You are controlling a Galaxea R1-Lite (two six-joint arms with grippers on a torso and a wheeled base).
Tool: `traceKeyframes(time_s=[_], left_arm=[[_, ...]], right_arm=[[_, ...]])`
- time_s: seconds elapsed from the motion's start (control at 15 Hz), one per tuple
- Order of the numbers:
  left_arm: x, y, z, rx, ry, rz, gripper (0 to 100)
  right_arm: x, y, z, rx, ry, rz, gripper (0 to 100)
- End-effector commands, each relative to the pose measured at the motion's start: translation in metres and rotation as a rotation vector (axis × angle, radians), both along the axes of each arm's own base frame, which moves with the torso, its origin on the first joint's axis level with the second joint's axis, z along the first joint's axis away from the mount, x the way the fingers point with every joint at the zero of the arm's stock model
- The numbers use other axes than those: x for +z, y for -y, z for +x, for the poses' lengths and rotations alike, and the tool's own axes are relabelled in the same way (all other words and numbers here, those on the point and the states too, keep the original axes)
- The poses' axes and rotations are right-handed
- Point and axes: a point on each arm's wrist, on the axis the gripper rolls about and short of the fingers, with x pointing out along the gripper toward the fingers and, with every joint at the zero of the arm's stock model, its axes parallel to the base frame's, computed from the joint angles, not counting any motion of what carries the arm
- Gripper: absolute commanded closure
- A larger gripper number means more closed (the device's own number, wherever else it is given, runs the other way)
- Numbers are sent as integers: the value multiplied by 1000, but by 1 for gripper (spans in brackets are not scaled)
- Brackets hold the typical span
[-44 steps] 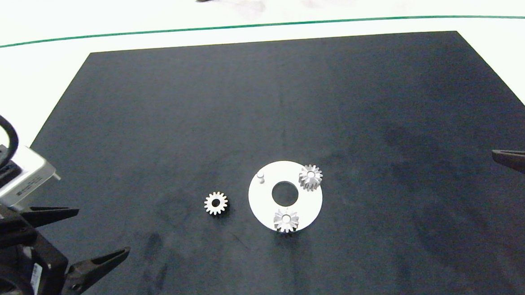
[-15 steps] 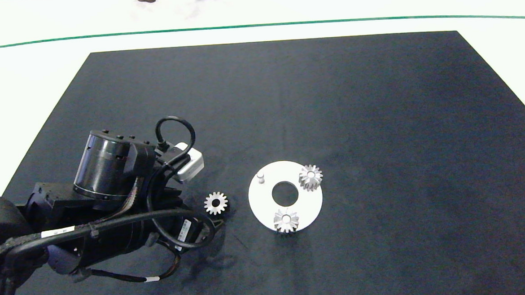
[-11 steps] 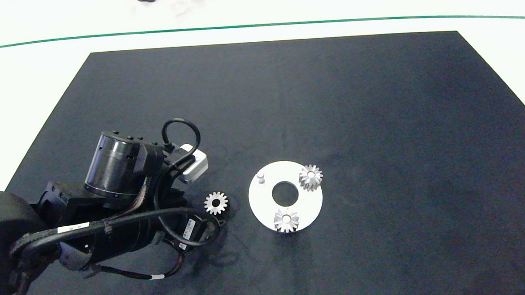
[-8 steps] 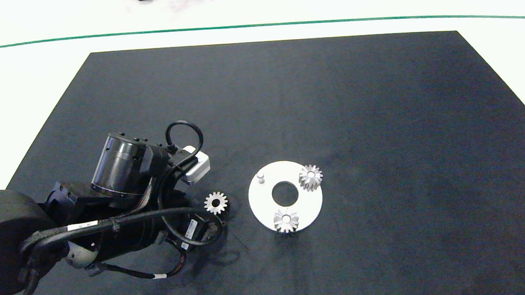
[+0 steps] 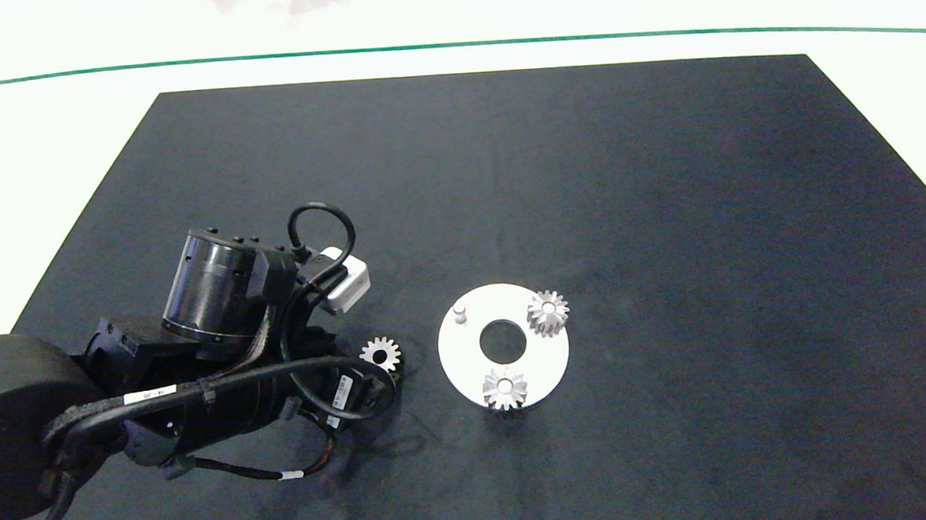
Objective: Install three planetary gears onto the carrier pins
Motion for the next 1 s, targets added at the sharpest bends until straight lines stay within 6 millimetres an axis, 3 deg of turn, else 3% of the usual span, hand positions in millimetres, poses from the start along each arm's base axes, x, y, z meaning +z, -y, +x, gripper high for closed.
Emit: traceKeyframes(time_s=[0.07, 1.0], left_arm=[[-1, 1, -1, -5, -1, 3, 23], [-4, 15, -1, -20, -1, -41, 51]], right_arm=[[0, -1, 1, -1, -8, -5, 0], [-2, -2, 4, 1, -21, -9, 0]])
